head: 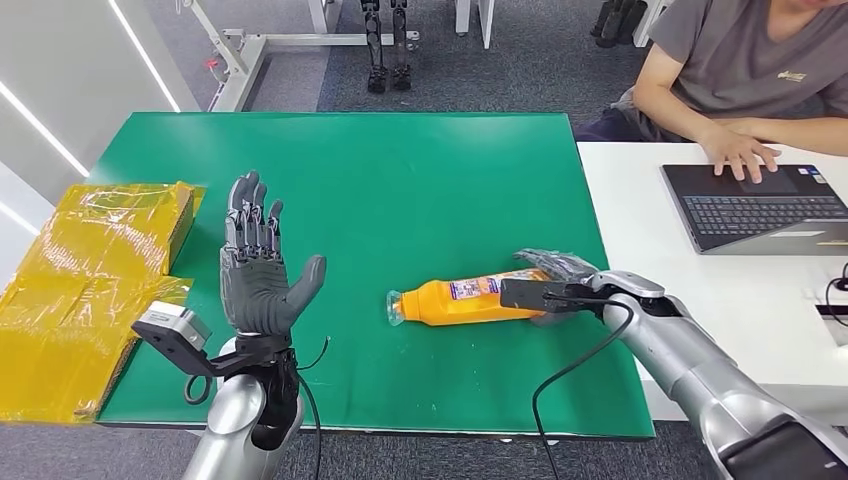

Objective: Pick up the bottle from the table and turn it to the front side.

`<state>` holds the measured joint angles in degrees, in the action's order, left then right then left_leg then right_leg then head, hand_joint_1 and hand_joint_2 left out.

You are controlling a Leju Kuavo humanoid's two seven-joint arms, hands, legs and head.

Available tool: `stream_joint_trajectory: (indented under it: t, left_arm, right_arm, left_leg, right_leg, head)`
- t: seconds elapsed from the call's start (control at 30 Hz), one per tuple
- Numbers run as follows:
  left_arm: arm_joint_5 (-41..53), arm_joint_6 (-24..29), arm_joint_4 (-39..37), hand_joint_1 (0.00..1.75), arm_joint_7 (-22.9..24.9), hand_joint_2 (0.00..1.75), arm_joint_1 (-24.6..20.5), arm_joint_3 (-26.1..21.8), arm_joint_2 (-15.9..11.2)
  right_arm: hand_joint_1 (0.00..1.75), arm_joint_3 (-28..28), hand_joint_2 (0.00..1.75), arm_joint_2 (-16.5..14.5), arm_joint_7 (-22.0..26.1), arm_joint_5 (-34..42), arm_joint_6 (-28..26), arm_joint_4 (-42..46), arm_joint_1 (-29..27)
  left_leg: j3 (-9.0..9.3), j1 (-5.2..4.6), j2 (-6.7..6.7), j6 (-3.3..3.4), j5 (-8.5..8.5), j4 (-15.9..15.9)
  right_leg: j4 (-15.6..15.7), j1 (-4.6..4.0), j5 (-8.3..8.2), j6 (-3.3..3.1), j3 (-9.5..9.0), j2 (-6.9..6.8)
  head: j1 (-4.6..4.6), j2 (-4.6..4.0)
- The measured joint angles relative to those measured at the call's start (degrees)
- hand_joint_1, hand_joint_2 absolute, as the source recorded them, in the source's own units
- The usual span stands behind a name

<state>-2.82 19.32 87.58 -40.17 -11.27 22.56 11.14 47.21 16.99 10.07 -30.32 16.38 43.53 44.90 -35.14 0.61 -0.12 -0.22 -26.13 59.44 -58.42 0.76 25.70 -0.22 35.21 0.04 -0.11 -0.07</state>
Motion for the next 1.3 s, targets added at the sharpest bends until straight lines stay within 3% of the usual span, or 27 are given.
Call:
stream_joint_trajectory:
  t: [0.4, 0.63, 0.83, 1.3]
  left_arm:
    - [1.1, 1.3, 0.0, 0.00, 0.0, 1.75, -0.1, 0.0, 0.2]
    - [0.0, 1.5, 0.0, 0.00, 0.0, 1.75, -0.2, 0.0, 0.2]
    - [-0.5, 1.4, 0.0, 0.00, 0.0, 1.75, -0.3, 0.0, 0.2]
    - [-0.7, 2.3, 0.0, 0.00, 0.0, 1.75, -0.6, 0.0, 0.3]
  right_arm:
    - [0.00, 2.6, 1.75, -4.4, 4.1, -0.3, 5.2, -4.6, 8.2]
    - [0.00, 5.1, 1.75, -6.9, 5.0, -0.4, 7.0, -9.0, 10.2]
    - [0.00, 7.0, 1.75, -7.5, 5.7, -0.8, 8.3, -11.6, 10.4]
    - [0.00, 11.1, 1.75, -8.2, 8.9, 0.1, 17.0, -14.0, 13.1]
  left_leg:
    - [0.00, 0.00, 0.01, 0.00, 0.01, 0.0]
    - [0.00, 0.00, -0.01, 0.00, 0.01, 0.0]
    - [0.00, 0.00, -0.01, 0.00, 0.01, 0.0]
    - [0.00, 0.00, -0.01, 0.00, 0.01, 0.0]
  right_leg:
    - [0.0, 0.00, 0.00, 0.00, 0.00, 0.00]
    - [0.0, 0.00, 0.00, 0.00, -0.01, -0.02]
    - [0.0, 0.00, 0.00, 0.00, -0.01, -0.02]
    - [0.0, 0.00, 0.00, 0.00, -0.01, -0.01]
  head:
    - [0.00, 0.00]
    - [-0.01, 0.00]
    - [0.00, 0.00]
    - [0.00, 0.00]
